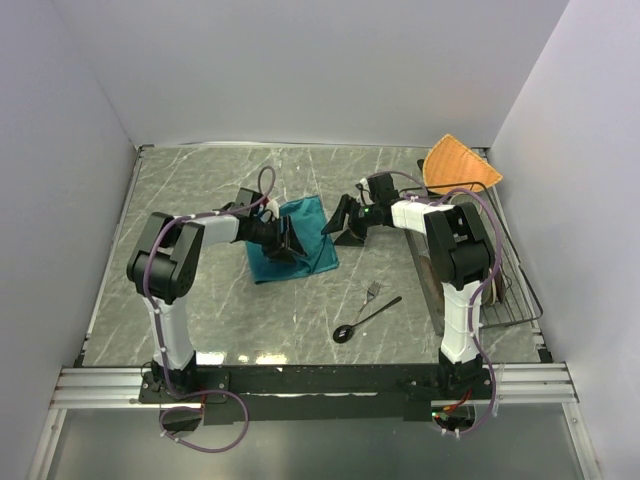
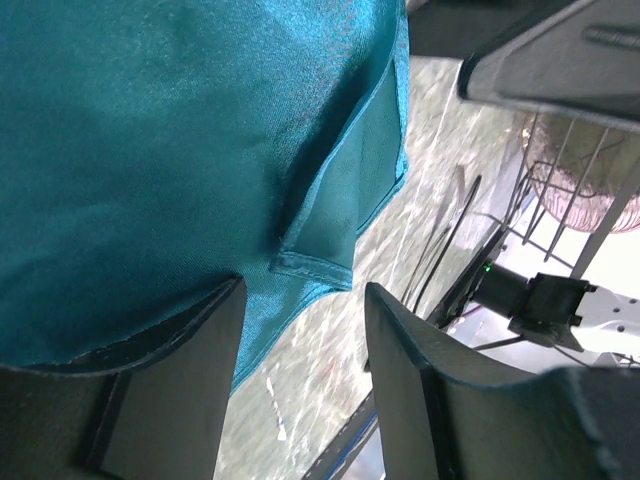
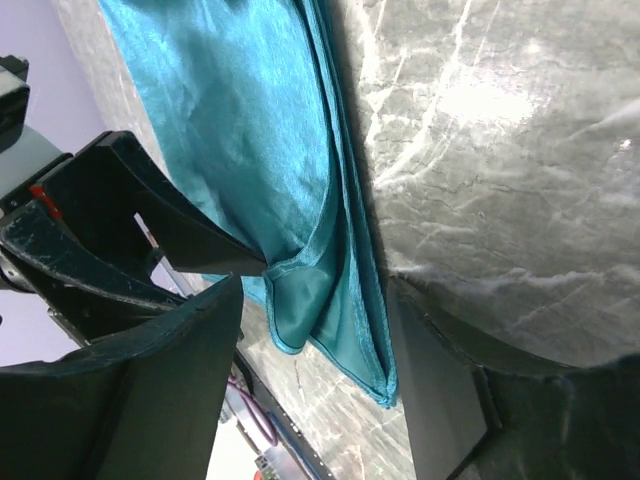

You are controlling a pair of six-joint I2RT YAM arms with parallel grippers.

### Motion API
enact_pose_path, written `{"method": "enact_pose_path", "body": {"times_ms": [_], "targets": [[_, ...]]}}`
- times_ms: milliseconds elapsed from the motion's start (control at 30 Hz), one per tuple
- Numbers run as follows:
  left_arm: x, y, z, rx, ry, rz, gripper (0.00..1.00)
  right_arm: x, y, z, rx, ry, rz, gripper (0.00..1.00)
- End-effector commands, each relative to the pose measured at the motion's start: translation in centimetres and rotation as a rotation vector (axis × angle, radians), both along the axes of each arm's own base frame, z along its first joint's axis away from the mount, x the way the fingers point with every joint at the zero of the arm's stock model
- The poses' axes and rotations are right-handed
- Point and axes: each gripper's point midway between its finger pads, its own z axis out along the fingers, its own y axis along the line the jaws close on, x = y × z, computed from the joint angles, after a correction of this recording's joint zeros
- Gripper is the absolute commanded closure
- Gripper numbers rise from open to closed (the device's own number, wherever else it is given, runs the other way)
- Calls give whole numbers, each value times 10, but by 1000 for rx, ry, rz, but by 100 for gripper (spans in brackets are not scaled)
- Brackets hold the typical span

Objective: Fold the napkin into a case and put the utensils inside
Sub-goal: Smooth out the square-folded napkin at the center of the board.

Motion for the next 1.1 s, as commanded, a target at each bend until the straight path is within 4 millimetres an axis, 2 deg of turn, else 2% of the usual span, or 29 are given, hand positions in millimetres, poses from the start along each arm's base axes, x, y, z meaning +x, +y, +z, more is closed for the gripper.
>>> {"method": "enact_pose_path", "body": {"times_ms": [0,267,400,533,600,700,800,833,900,933,1000,1033,1067], "targets": [[13,-22,8,-52,-31,-15,43,-11,-17,-32,-100,68,-37,34],[19,-51,26,-86,-108,-69,44,-11,-15,-34,-88,89,-48,36],[20,-65,35,-105,-146,-107,44,-6,-14,-29,-78,74,-45,31],[13,-82,55,-46,-330,-250,44,-1,-13,-23,-67,52,-37,25],[10,-84,58,-17,-376,-284,42,0,-12,-20,-55,42,-30,23],[3,-79,57,7,-357,-321,40,4,-14,-16,-50,19,-21,17],[-1,-66,61,14,-350,-320,41,4,-19,-17,-62,7,-11,19],[-1,-48,64,2,-323,-265,41,6,-20,-18,-76,-1,-10,22],[7,-33,77,-74,-335,-197,43,6,-22,-22,-94,-6,3,27],[14,-10,80,-91,-309,-121,43,6,-22,-24,-100,-6,4,28],[19,11,83,-92,-292,-83,44,2,-21,-31,-117,-6,21,34],[31,29,89,-79,-331,-58,45,0,-19,-33,-118,-6,31,36],[35,38,91,-72,-338,-47,45,-3,-19,-38,-126,-3,40,38]]}}
